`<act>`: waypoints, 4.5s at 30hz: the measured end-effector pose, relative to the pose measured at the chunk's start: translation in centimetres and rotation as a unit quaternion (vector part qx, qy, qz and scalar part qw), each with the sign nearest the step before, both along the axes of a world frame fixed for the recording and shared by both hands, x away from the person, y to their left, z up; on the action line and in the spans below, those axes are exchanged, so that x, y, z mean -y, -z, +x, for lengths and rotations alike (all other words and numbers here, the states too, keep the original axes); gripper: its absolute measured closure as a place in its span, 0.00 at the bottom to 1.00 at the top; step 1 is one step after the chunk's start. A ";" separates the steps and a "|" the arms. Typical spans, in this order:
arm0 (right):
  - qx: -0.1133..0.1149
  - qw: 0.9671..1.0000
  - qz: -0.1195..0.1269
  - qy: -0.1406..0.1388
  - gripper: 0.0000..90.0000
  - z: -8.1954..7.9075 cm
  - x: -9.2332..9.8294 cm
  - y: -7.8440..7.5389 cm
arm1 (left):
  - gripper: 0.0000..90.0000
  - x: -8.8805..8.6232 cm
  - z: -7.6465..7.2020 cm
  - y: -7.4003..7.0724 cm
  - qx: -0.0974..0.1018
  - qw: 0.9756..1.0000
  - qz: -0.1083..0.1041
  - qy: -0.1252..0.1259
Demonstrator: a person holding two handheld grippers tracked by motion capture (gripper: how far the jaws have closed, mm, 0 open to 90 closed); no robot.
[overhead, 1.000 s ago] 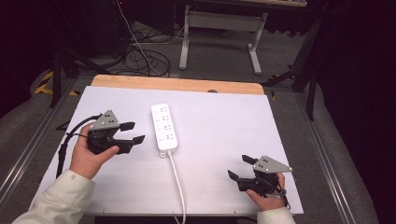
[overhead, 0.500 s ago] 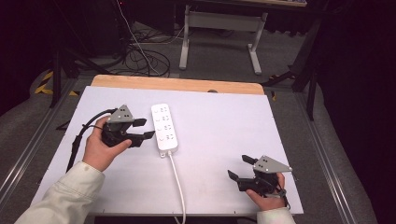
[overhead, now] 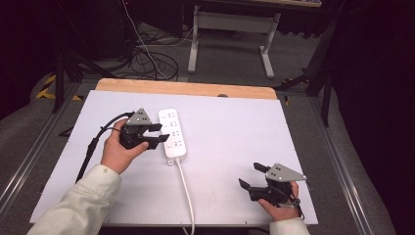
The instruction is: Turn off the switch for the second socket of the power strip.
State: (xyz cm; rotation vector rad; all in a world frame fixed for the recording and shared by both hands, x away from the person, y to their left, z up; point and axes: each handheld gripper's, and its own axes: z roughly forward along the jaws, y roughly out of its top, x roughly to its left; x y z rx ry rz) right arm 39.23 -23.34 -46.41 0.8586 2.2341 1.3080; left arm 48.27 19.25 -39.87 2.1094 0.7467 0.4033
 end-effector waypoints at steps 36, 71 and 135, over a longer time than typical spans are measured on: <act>-0.001 1.000 0.003 -0.003 0.25 0.1 0.1 0.1 | 1.00 0.5 3.8 3.4 -0.029 0.998 -0.010 -0.052; -0.002 1.000 -0.001 -0.008 0.25 0.0 0.1 0.1 | 1.00 1.8 5.1 6.0 -0.049 0.995 0.026 -0.077; -0.006 1.000 -0.010 -0.010 0.24 0.1 -0.1 0.3 | 0.91 2.5 4.4 5.6 -0.032 0.994 0.035 -0.097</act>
